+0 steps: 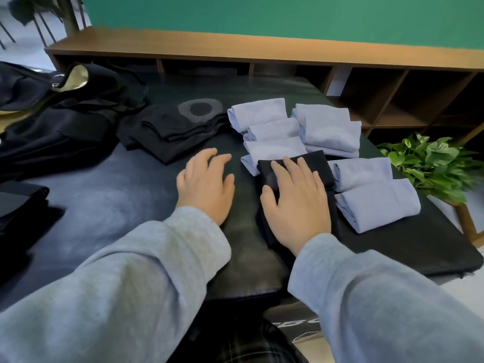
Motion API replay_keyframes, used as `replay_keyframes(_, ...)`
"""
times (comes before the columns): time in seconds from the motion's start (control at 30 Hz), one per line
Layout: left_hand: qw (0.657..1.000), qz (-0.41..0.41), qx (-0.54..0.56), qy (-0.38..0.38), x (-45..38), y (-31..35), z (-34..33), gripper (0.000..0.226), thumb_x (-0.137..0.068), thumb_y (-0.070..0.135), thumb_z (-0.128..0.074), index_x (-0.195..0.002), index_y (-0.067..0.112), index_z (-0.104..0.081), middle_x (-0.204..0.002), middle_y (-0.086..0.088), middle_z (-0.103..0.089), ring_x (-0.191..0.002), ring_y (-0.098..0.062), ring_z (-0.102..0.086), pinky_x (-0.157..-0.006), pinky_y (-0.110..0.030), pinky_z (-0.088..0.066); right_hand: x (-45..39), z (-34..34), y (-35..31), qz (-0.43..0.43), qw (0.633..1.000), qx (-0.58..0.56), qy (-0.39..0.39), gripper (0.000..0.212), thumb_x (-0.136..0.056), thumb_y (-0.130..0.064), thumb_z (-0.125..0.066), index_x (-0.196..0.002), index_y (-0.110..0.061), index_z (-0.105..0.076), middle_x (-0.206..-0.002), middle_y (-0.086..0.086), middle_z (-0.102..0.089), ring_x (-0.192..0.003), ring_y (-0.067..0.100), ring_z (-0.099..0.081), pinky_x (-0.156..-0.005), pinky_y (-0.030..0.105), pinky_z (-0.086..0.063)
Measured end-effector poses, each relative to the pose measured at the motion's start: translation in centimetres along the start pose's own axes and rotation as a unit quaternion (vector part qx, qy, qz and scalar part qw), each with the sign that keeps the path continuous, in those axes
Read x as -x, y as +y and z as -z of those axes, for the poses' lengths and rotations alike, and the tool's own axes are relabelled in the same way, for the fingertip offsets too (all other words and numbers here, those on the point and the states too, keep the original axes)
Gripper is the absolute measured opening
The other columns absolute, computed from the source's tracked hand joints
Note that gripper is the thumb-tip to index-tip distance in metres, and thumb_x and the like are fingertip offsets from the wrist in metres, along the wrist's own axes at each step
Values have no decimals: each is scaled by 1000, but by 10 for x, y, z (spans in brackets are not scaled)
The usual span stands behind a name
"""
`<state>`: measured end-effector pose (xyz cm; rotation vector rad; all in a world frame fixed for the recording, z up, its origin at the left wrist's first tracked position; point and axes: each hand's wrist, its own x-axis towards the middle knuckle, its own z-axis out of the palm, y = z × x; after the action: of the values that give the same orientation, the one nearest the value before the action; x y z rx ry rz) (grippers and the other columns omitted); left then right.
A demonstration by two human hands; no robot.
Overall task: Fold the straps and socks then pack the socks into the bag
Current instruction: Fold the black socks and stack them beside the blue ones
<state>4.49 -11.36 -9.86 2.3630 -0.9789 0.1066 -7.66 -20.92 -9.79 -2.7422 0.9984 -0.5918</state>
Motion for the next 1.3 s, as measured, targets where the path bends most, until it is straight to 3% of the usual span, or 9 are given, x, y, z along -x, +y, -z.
replay_keyframes(0.2, 997, 24, -72, -1, -17, -24, 4, 56, -96, 34, -42, -146, 17, -23, -156, -1, -6, -144, -18, 3, -115, -40, -3, 0, -3, 0, -1, 1000, 14, 2, 55, -91, -37, -33, -144, -24, -33, -154, -5, -25, -144, 14, -9, -116, 32, 1)
replay_keyframes(0.4, 993, 93, -78, 1, -42, -45, 15, 70, -94, 37, -46, -148, 12, -9, -157, -3, 1, -144, -19, 7, -115, -45, -4, 1, -4, -2, -6, 1000, 22, 2, 61, -86, -39, -26, -144, -24, -33, -154, -6, -26, -144, 14, -9, -116, 32, 0)
replay_keyframes(0.6, 990, 102, -93, -32, -59, -66, 23, 61, -94, 37, -46, -144, 11, -22, -157, -2, -2, -144, -16, 6, -115, -48, -7, 2, -4, -2, -6, 999, 32, -2, 57, -89, -37, -31, -145, -24, -32, -154, -5, -24, -144, 14, -8, -116, 32, -1)
replay_keyframes(0.77, 989, 95, -99, -62, -62, -69, 23, 61, -95, 38, -43, -145, 9, -23, -157, 0, -2, -144, -14, 4, -115, -48, -10, 2, -4, -3, -9, 1000, 27, 0, 64, -83, -39, -25, -144, -24, -34, -154, -6, -25, -144, 13, -8, -116, 31, 0)
replay_keyframes(0.9, 989, 90, -88, -70, -65, -65, 25, 55, -96, 38, -43, -141, 8, -31, -157, -1, -7, -142, -20, -15, -112, -48, -19, 2, -5, -2, -9, 1000, 28, -1, 64, -83, -39, -25, -144, -25, -34, -154, -7, -24, -144, 13, -8, -115, 31, 1)
replay_keyframes(1.0, 989, 90, -92, -75, -69, -65, 26, 59, -96, 39, -42, -143, 8, -27, -157, 0, -7, -140, -23, -22, -111, -47, -23, 1, -5, -2, -8, 999, 31, 1, 64, -82, -39, -25, -144, -25, -34, -154, -7, -25, -144, 13, -8, -115, 31, 1)
replay_keyframes(1.3, 985, 54, -150, -72, -71, -73, 29, 59, -95, 42, -43, -140, 6, -32, -156, 3, -9, -144, -13, -2, -114, -47, -17, 2, -5, -2, -10, 1000, 24, 5, 63, -82, -38, -26, -143, -25, -36, -153, -8, -27, -144, 12, -10, -115, 30, 1)
